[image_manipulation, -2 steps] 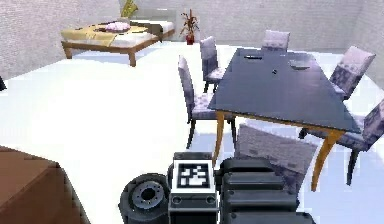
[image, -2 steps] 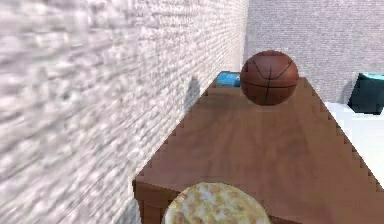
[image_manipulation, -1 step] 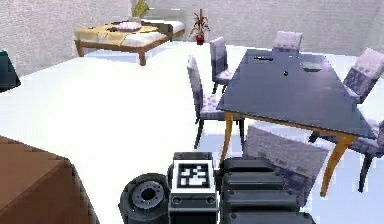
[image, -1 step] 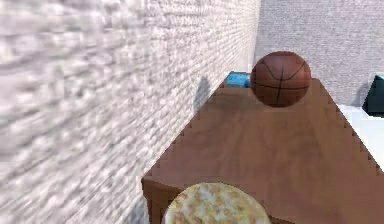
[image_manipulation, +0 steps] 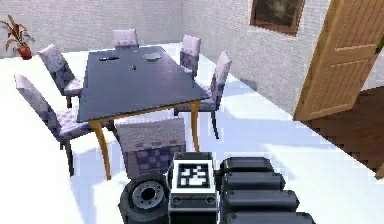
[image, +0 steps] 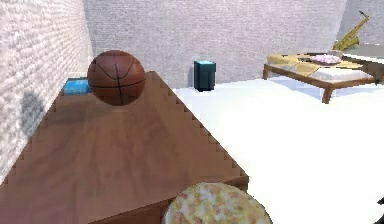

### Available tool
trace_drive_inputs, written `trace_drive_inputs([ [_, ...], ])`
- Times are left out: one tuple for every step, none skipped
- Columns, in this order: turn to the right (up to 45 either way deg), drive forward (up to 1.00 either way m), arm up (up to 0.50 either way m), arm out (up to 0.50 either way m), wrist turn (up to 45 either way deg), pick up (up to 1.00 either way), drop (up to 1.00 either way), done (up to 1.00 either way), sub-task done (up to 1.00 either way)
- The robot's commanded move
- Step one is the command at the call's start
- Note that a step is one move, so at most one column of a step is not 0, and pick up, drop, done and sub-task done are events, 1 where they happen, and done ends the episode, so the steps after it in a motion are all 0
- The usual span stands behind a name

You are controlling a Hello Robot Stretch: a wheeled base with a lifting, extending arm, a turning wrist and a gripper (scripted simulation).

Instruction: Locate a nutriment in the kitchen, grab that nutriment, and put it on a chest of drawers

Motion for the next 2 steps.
trace_drive_inputs([
  [0.0,0.10,0.00,0.00,0.0,0.00,0.00,0.00,0.00],
  [0.0,0.00,0.00,0.00,0.0,0.00,0.00,1.00,0.00],
])
